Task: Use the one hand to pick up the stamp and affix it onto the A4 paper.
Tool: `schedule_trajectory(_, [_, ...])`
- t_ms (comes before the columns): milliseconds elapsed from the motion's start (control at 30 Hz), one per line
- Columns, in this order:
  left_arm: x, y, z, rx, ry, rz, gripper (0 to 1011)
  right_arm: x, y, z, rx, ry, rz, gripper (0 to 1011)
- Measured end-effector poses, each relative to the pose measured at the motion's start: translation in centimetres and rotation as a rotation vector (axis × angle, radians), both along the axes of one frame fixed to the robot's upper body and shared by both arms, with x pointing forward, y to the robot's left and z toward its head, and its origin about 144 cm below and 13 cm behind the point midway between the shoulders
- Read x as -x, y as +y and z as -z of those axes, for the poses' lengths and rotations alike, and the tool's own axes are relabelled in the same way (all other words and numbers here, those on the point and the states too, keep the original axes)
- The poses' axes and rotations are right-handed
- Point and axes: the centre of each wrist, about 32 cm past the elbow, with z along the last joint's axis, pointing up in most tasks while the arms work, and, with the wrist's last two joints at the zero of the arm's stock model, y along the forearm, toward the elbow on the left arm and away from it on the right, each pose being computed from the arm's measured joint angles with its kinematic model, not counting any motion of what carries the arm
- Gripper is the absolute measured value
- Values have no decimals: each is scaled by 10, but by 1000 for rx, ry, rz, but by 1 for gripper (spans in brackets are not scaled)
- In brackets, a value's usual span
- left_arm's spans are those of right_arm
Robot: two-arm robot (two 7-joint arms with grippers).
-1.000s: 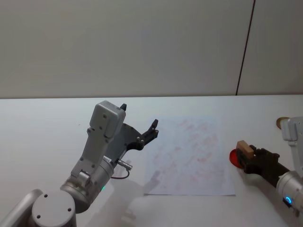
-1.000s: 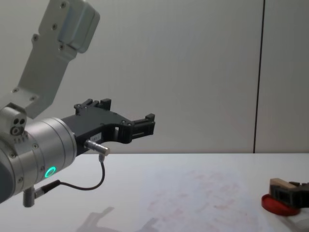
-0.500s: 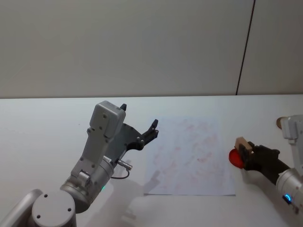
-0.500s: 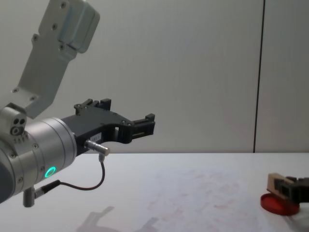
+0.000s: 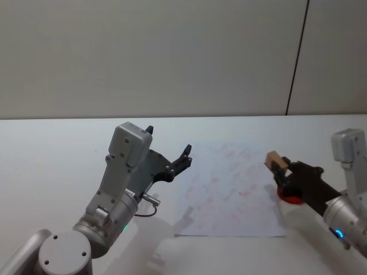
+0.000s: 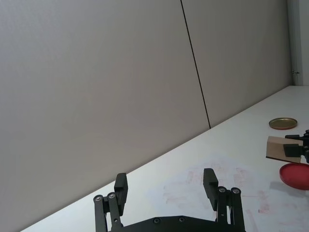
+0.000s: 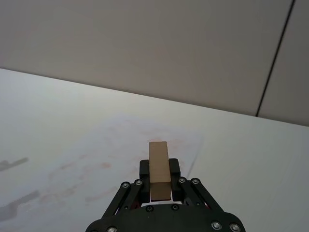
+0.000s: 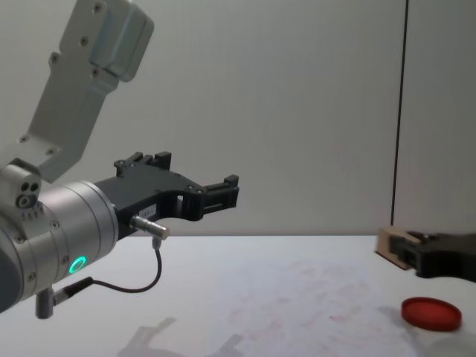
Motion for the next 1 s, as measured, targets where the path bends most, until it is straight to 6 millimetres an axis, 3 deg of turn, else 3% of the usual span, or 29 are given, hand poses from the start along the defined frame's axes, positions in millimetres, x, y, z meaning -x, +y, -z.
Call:
schedule_trajectory(433, [0,0,0,0,0,0,993,5,33,-8,-5,3,-157,219])
schedule_trajectory(1000, [0,0,0,0,0,0,993,6,60,11,47,53,-201,219])
